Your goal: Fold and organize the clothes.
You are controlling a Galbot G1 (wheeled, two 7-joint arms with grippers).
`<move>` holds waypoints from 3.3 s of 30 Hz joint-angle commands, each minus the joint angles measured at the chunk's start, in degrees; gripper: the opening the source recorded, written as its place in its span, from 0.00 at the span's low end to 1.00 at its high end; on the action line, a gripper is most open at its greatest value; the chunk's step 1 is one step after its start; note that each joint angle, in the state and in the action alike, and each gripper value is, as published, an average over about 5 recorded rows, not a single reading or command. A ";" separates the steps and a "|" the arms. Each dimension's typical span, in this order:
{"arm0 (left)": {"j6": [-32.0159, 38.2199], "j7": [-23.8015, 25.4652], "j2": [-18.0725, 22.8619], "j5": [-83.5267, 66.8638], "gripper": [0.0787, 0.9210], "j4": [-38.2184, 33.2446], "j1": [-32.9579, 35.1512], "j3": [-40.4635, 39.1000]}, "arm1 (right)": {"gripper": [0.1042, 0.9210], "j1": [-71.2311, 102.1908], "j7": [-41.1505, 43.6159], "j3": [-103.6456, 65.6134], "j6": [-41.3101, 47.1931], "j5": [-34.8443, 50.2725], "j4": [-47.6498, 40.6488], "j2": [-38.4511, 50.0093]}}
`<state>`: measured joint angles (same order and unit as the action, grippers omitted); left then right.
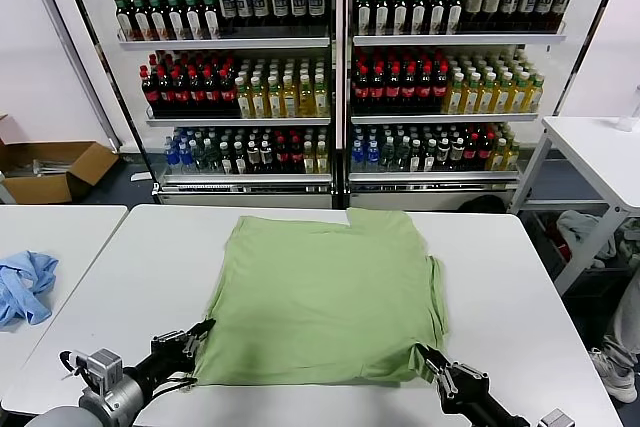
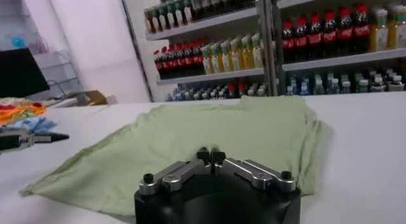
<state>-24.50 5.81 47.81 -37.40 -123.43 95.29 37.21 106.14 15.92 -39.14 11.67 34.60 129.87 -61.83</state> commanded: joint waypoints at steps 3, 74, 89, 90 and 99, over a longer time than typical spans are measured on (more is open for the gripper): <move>-8.72 -6.85 -2.85 9.91 0.27 -3.55 11.30 -0.53 | 0.00 -0.43 -0.49 -0.21 0.17 1.92 0.25 0.08; -8.69 -2.81 3.32 -7.19 0.01 15.07 -31.23 -15.34 | 0.09 -27.56 -6.06 9.41 1.92 -2.10 -18.74 1.39; -8.59 -2.40 1.04 -5.00 0.48 11.22 -23.62 -10.17 | 0.62 -17.98 -12.30 4.04 4.40 -4.64 -10.75 0.45; -8.58 -2.37 0.99 -4.85 0.51 10.94 -23.01 -10.08 | 0.66 -16.86 -12.51 3.60 4.80 -4.83 -9.98 0.38; -8.57 -1.31 1.37 -2.15 0.81 10.13 -18.14 -11.31 | 0.87 -10.73 -13.13 3.66 9.18 -10.63 -8.01 -0.49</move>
<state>-33.11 3.95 48.88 -41.82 -113.01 72.81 26.52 90.75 4.43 -34.78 18.21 27.70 119.64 -61.82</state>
